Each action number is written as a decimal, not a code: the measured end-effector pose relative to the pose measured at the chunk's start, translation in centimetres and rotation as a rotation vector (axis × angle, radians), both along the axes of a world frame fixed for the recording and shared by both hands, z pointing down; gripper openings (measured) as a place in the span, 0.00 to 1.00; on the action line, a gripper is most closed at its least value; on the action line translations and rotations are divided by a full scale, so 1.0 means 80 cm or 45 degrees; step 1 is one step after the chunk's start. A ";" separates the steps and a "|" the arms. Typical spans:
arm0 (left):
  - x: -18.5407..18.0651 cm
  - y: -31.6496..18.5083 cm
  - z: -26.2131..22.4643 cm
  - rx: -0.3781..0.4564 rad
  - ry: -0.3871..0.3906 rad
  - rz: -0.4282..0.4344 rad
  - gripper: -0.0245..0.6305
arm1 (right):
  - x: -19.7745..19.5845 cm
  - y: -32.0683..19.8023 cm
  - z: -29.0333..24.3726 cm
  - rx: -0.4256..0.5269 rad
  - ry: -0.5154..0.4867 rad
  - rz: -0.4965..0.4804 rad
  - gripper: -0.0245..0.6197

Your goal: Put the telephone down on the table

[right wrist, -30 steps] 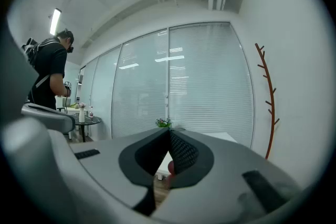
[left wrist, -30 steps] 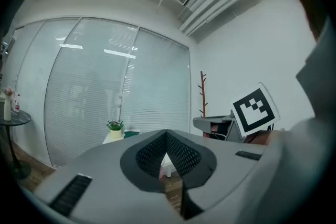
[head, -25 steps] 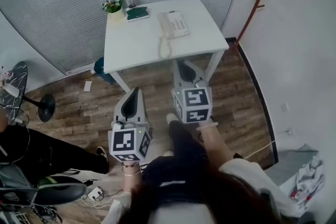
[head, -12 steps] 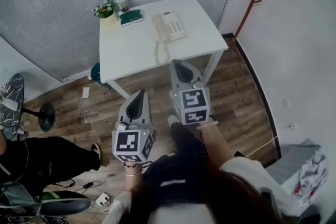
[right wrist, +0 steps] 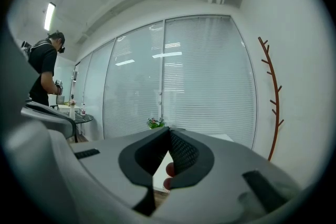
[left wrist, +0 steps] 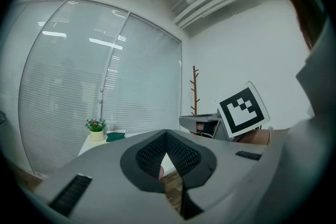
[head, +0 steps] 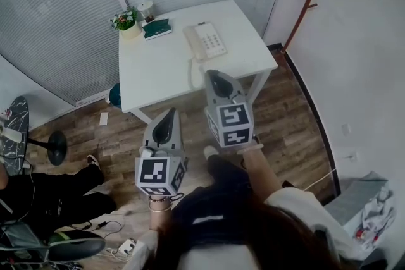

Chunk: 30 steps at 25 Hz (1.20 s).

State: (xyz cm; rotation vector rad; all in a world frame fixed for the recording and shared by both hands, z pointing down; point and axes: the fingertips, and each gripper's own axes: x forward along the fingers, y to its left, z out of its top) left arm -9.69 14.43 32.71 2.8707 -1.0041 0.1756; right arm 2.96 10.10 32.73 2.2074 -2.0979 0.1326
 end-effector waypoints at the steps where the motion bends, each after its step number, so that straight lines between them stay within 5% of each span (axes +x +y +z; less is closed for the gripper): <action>1: 0.004 -0.003 0.001 -0.002 0.000 0.008 0.04 | 0.001 -0.004 0.000 0.001 -0.008 -0.010 0.04; 30: 0.101 -0.124 0.043 -0.072 -0.069 -0.030 0.04 | 0.098 -0.125 0.065 -0.132 -0.034 -0.076 0.04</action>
